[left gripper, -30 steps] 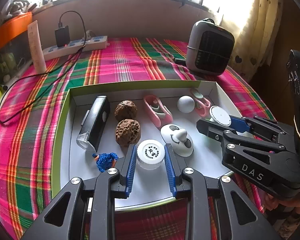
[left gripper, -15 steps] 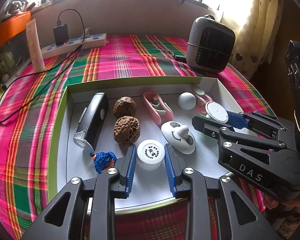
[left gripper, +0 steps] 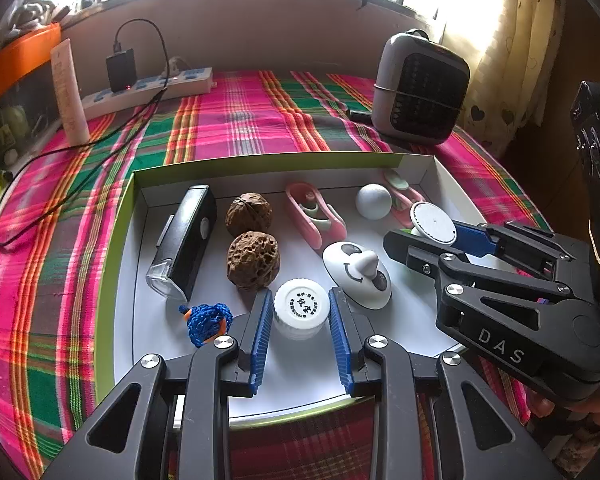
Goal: Organize objects
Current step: 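Open the left tool on the white container while the right tool releases the green one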
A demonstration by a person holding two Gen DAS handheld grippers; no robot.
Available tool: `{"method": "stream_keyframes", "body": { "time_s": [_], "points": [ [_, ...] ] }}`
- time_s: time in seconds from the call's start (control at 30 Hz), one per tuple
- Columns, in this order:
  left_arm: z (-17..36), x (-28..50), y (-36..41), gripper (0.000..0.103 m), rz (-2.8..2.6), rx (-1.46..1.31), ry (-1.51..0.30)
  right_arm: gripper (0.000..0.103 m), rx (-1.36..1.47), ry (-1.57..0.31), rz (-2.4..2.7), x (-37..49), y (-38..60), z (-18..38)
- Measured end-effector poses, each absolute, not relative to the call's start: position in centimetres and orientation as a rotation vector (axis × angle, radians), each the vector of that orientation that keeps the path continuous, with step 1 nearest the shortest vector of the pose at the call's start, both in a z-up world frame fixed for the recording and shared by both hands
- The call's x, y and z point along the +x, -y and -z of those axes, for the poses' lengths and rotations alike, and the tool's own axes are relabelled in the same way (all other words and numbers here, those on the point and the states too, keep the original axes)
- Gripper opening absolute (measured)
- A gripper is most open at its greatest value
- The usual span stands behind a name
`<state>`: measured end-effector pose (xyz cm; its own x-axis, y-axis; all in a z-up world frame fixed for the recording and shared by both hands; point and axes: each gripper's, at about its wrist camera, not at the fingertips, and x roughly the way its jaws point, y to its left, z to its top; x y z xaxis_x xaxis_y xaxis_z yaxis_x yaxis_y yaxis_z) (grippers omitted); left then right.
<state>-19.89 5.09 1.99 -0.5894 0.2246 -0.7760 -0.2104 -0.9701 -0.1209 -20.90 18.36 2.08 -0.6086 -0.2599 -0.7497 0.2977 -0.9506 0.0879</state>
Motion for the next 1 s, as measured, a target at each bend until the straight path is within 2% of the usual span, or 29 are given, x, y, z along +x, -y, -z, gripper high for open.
{"method": "stream_keyframes", "body": {
  "time_s": [0.6, 0.9, 1.0],
  "points": [
    [-2.02, -19.88, -5.05, 0.028, -2.599, -1.275, 0.035, 0.035, 1.189, -0.084, 2.568, -20.74, -18.21, -2.0],
    [-1.98, -19.76, -4.92, 0.035, -2.601, -1.276, 0.041, 0.037, 1.188, -0.078, 2.561, -20.78, -18.24, -1.99],
    [-2.0, -19.62, -4.91, 0.035, -2.603, -1.276, 0.043, 0.042, 1.183, -0.074, 2.56, -20.69, -18.21, -2.04]
  ]
}}
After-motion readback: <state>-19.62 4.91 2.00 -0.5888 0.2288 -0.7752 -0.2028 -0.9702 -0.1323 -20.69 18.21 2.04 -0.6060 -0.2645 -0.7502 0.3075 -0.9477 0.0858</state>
